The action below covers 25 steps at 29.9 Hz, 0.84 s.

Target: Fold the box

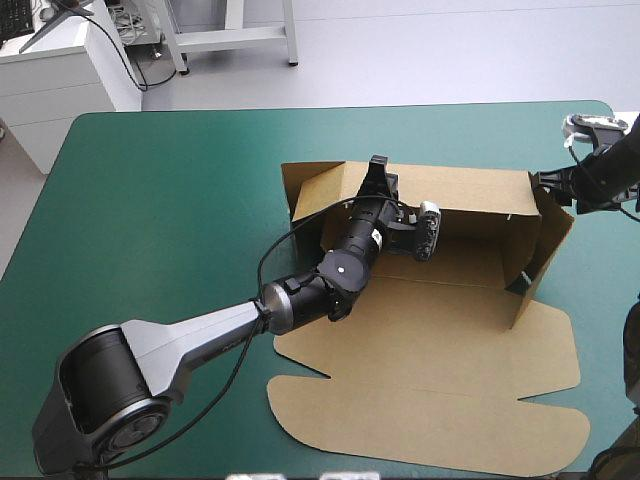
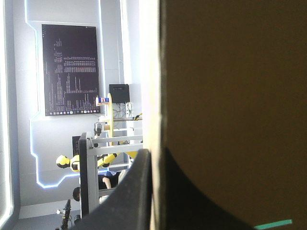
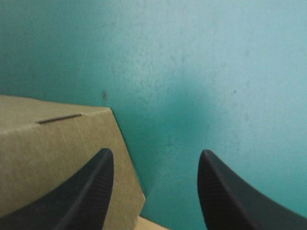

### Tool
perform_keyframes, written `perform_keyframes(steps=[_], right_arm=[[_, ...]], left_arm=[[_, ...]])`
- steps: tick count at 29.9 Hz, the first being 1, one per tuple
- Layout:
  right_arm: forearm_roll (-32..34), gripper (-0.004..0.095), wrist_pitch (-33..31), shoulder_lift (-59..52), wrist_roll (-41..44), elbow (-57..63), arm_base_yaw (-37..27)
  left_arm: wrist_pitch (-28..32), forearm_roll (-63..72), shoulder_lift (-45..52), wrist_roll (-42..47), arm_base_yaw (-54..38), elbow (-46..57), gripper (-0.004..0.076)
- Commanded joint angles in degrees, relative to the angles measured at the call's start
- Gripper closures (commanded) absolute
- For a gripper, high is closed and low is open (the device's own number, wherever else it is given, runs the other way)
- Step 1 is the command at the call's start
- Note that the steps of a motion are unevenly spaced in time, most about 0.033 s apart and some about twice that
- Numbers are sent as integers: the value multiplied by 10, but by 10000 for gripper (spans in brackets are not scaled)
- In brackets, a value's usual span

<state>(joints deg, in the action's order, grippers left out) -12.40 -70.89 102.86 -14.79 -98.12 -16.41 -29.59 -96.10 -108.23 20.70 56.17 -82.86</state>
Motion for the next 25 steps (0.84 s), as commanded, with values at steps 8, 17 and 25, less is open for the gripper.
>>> perform_keyframes(steps=[8, 17, 25], right_arm=[[-80, 422, 86, -138, -51, 134, -21], [-290, 422, 113, -214, -257, 294, -98], [-292, 422, 99, -226, -341, 331, -101]], left_arm=[[5, -3, 29, 7, 3, -11, 732], [2, -3, 29, 7, 3, -11, 732], [1, -3, 29, 7, 3, -11, 732]])
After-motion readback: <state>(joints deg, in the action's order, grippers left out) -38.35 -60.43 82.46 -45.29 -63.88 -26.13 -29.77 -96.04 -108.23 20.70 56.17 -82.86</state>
